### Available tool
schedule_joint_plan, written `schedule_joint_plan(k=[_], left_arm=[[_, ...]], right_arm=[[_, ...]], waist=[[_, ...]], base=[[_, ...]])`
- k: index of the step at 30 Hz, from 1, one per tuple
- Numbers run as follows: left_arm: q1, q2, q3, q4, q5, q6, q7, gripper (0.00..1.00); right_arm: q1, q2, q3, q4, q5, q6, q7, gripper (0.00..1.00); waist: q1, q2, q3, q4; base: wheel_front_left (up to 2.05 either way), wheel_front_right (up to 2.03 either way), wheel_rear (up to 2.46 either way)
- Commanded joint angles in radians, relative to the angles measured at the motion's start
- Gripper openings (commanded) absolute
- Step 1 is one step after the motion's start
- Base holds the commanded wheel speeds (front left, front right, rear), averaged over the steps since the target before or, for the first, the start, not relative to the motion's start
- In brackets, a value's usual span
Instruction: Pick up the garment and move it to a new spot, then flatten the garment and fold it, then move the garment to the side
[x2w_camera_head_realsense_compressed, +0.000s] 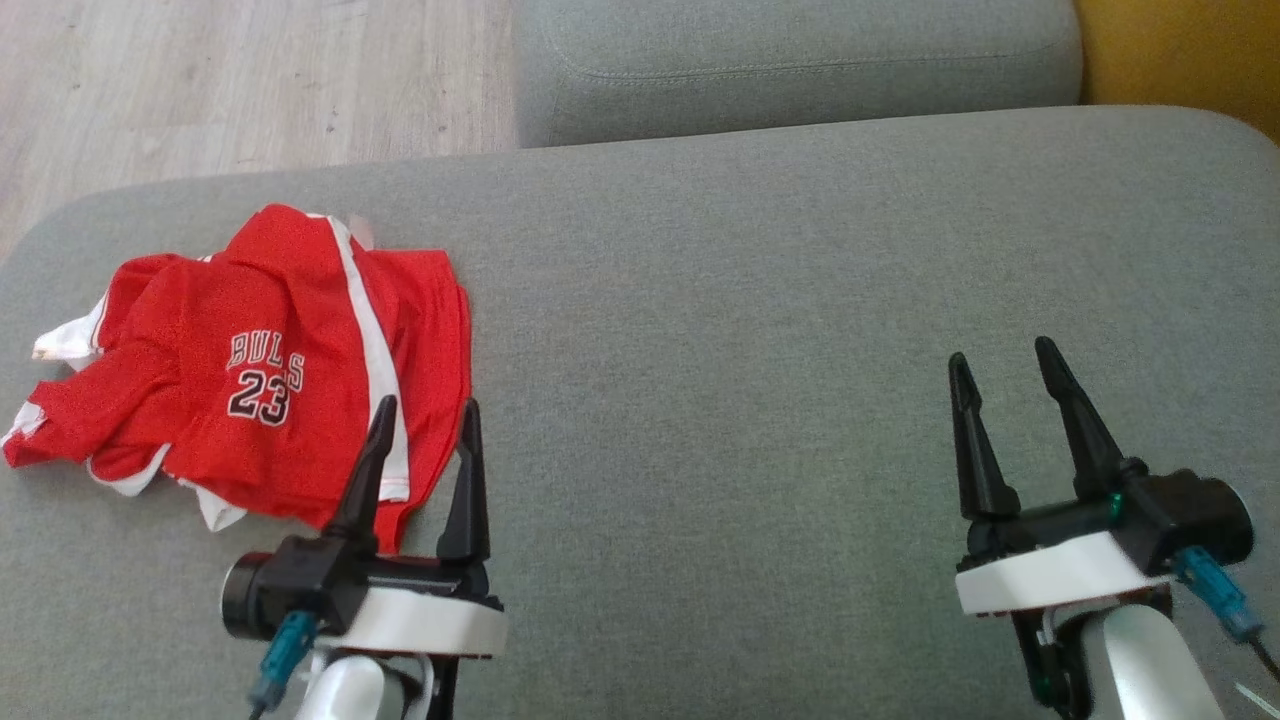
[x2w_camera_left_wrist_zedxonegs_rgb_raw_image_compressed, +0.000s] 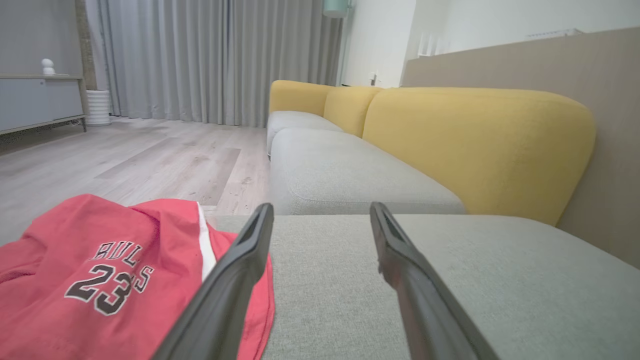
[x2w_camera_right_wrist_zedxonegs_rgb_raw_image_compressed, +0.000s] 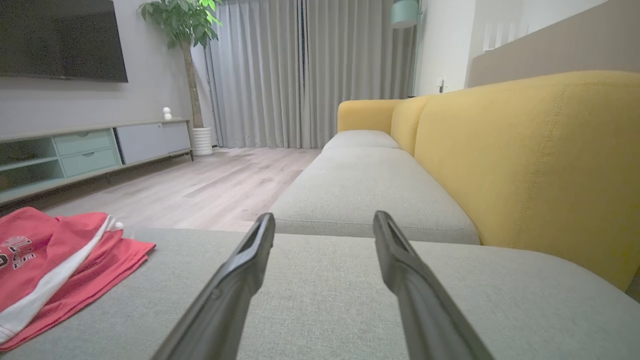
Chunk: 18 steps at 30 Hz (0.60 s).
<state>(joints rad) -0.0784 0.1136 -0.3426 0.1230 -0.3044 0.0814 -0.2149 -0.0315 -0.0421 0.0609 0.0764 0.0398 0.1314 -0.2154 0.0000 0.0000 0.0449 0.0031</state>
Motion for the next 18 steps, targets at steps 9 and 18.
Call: schedule_joint_plan(k=[9,18], left_arm=[[0.002,-0.040,0.102,0.023,0.112,-0.098,-0.042,1.00],[0.006,-0.061,0.146,0.072,0.137,-0.126,-0.047,1.00]], right_arm=[[-0.030,-0.008,0.048,0.027,0.105,-0.001,-0.041,1.00],[-0.033,-0.008,0.052,0.055,0.130,-0.001,-0.046,1.00]], waist=[[0.0000,0.0000,-0.002,-0.004],[0.0000,0.0000,-0.007,-0.009]], base=[[0.00,0.00,0.00],[0.00,0.00,0.00]])
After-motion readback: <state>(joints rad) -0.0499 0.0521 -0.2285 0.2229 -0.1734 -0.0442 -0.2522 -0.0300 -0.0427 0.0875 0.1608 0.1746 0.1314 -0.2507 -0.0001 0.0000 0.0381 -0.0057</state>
